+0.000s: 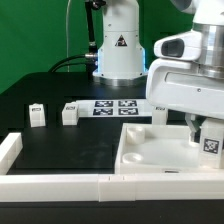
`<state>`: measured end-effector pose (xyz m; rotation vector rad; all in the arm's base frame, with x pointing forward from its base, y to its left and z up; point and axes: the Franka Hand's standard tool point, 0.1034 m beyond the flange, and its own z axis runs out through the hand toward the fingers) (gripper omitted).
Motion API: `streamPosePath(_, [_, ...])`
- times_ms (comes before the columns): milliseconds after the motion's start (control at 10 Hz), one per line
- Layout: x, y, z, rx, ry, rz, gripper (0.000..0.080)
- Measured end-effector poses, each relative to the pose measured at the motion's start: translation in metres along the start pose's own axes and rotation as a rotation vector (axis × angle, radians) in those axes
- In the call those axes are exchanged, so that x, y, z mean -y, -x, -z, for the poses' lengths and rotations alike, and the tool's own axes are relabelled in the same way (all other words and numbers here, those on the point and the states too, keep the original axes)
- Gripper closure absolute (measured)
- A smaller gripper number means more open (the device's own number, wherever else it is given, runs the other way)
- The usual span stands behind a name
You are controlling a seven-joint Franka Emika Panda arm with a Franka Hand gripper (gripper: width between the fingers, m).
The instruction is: Assemble one leg
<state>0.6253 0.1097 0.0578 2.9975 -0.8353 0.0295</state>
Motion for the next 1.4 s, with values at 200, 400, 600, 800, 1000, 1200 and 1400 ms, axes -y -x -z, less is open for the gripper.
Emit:
streamPosePath(200, [-0.009, -0.003, 0.001, -0.011, 0.033, -0.214, 0.0504])
streamPosePath(400, [-0.021, -0.006, 0.001, -0.027, 0.07, -0.357, 0.0494])
streamPosePath(600, [-0.028, -0.007, 0.001, -0.03, 0.09, -0.397, 0.0467])
streamPosePath(800, [-0.028, -0.007, 0.001, -0.03, 0.089, -0.397, 0.029])
streamPosePath(1000, [-0.028, -0.007, 0.001, -0.03, 0.089, -0.397, 0.0179])
streamPosePath(1200, [-0.028, -0.007, 0.001, -0.03, 0.089, -0.397, 0.0159])
streamPosePath(1400, [-0.028, -0.007, 0.001, -0.03, 0.089, -0.397, 0.0151])
